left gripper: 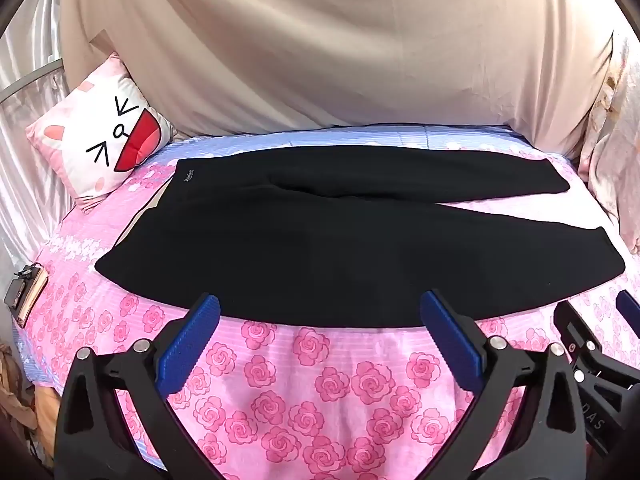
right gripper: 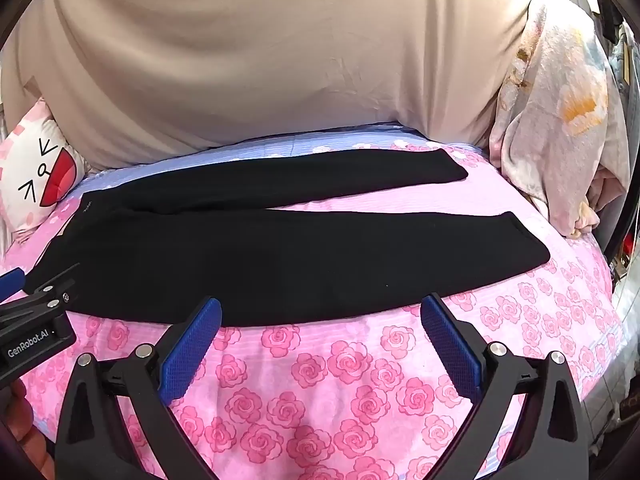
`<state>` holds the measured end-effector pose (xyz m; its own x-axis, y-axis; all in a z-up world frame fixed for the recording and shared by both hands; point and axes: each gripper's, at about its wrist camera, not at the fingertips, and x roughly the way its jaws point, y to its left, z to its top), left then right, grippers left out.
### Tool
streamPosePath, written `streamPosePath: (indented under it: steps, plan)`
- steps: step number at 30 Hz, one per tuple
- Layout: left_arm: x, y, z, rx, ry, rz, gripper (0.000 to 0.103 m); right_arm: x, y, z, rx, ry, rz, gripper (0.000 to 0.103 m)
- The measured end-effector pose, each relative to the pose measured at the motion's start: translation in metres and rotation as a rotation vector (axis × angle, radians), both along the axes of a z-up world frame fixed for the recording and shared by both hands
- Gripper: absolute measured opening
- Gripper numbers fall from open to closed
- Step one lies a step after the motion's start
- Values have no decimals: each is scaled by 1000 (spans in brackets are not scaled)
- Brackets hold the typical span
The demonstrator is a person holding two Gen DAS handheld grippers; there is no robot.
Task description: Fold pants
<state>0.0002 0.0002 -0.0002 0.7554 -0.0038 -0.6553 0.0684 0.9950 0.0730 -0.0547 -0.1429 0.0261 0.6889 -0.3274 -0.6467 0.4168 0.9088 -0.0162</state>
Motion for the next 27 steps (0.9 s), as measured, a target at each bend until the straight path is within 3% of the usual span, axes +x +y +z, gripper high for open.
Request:
streamPosePath:
  steps: [27]
  plan:
    - [1,5,-13,16,7,1,98,5,11,-3,-6,7,1,98]
